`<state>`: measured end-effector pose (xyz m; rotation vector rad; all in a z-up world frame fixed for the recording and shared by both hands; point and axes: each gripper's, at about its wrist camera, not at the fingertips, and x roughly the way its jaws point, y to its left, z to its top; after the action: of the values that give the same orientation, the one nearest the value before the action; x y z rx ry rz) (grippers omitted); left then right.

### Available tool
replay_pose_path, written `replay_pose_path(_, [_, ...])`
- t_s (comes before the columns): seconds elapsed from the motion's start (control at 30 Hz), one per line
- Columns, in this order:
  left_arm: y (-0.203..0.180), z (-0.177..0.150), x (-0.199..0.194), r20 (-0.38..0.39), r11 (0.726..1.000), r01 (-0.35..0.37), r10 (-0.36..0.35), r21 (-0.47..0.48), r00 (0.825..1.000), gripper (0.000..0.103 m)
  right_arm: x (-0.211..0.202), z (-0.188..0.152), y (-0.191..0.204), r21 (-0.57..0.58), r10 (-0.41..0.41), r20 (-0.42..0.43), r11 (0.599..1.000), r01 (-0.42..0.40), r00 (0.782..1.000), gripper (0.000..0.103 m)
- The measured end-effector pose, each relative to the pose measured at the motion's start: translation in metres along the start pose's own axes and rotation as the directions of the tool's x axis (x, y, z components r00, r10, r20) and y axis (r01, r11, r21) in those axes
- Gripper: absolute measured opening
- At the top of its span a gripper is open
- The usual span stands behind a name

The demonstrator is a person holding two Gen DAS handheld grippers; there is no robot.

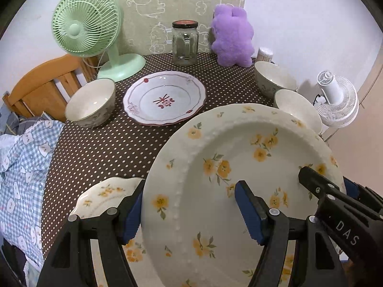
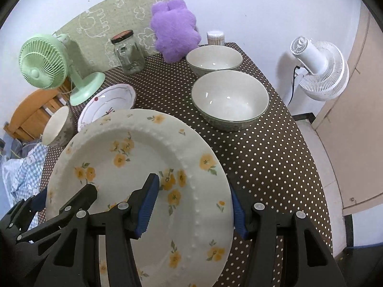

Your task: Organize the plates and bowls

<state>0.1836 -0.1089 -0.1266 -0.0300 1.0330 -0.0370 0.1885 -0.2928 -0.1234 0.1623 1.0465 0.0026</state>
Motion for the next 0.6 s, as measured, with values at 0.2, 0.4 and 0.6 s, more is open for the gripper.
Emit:
replay_pose_path(0.2, [0.016,-0.009,-0.014,0.012,1.000,-0.008,0.008,-0.013,1.000,0.072,-0.009,-0.008,0.017,-0.017,0.005,0.007,1.000,-0.005,1.000,0.059])
replay_pose_path(0.4, [0.039,-0.021,-0.021,0.008,0.999,-0.022,0.022,-0.030,1.000,0.072,-0.014,-0.017,0.039,-0.037,0.020,0.011,0.999,-0.020,1.000,0.059])
replay_pose_path(0.6, [0.063,-0.035,-0.019,-0.025,0.998,-0.034,0.032,-0.050,0.999,0.072,-0.009,-0.034,0.065,-0.055,0.028,-0.012,0.998,-0.028,1.000,0.059])
